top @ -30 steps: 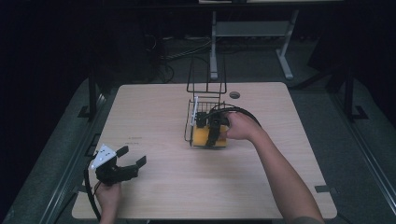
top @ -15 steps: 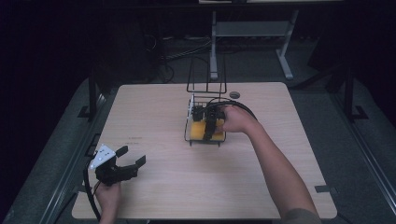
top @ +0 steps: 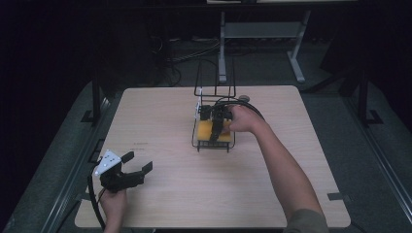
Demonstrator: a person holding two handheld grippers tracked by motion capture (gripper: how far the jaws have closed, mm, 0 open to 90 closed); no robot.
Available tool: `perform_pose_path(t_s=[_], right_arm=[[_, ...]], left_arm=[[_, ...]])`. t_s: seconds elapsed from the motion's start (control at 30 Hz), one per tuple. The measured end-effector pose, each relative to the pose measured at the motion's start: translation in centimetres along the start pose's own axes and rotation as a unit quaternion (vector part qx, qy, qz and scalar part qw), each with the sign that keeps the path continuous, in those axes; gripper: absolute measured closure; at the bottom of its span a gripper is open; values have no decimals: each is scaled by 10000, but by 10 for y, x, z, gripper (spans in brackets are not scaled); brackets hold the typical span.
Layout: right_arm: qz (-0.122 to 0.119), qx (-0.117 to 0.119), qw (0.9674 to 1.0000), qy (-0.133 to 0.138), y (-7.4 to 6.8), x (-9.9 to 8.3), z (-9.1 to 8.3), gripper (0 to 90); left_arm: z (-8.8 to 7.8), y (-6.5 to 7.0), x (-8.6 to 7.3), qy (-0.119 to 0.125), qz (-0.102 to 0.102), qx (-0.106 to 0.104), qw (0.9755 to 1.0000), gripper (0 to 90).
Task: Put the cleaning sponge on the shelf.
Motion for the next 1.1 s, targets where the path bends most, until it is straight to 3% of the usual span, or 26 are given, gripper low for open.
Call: perform_pose_path(t_s=[0.47, 0.77, 1.1], right_arm=[[21, 2, 9999, 102, 15, 2, 15, 217], [-37, -33, 10000, -39, 14, 10, 19, 215], [14, -15, 10000, 89, 14, 9, 18, 163]], left_arm=[[1, 1, 0, -22, 13, -9, 10000, 130], [-1, -2, -1, -1, -25, -6, 10000, 130], [0, -1, -1, -17, -5, -25, 10000, 129]])
Point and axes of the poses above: each handheld gripper's, and its own axes: z roughly forward along the jaws, x roughly out of its top, y roughly to its right, the point moved 3 cm from there along z, roughly forward along the jaws, and after that the axes turned 14 degrees about -y, right-handed, at the moved point
